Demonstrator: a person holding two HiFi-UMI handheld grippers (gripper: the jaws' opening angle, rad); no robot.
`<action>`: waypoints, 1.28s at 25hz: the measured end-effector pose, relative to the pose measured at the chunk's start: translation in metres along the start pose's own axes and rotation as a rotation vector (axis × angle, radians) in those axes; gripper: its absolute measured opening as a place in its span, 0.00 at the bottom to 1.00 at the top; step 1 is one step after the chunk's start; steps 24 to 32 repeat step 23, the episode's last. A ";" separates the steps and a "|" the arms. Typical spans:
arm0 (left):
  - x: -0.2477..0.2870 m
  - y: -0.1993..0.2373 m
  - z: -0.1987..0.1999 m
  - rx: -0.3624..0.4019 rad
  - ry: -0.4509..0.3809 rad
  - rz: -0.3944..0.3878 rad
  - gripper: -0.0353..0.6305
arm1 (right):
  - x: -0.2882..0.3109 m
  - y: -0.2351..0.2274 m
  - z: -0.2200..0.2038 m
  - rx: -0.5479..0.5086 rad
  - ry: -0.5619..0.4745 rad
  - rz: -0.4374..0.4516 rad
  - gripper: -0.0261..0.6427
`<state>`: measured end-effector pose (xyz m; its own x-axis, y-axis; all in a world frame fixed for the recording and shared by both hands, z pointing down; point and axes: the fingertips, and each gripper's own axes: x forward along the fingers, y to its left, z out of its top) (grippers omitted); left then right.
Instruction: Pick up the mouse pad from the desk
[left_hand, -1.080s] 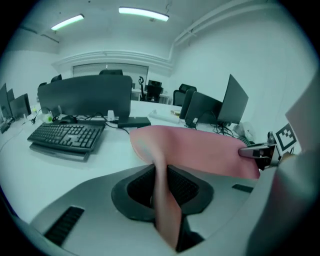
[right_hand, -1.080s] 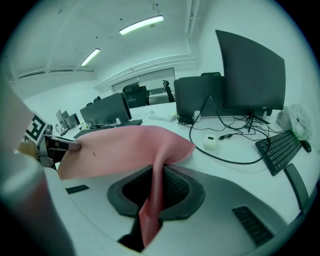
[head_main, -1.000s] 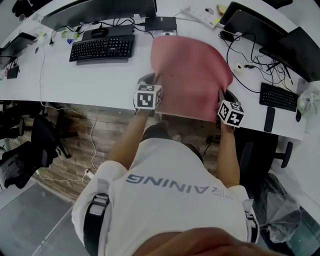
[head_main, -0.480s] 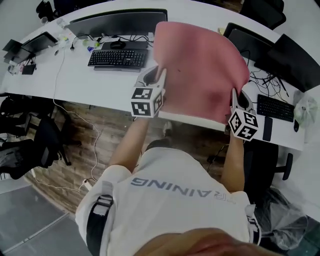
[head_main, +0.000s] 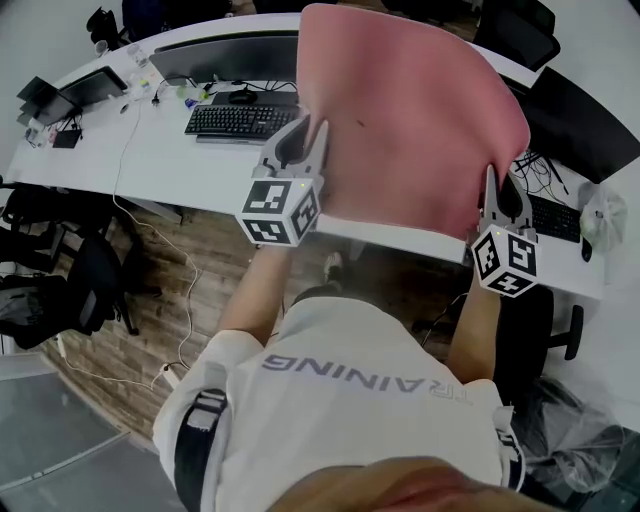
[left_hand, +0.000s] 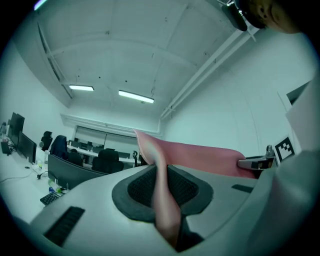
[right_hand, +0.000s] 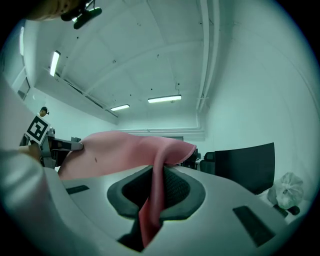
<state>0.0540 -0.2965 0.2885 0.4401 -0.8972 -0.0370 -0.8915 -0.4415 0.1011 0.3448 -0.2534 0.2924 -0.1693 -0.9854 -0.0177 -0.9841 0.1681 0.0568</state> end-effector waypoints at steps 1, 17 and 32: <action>-0.003 -0.003 0.003 0.003 -0.008 -0.003 0.19 | -0.004 -0.001 0.004 -0.002 -0.011 -0.003 0.14; -0.031 -0.020 0.005 0.006 -0.022 -0.008 0.19 | -0.035 0.004 0.006 0.006 -0.029 -0.003 0.14; -0.032 -0.019 0.007 0.005 -0.025 -0.012 0.18 | -0.036 0.007 0.008 0.007 -0.031 -0.003 0.14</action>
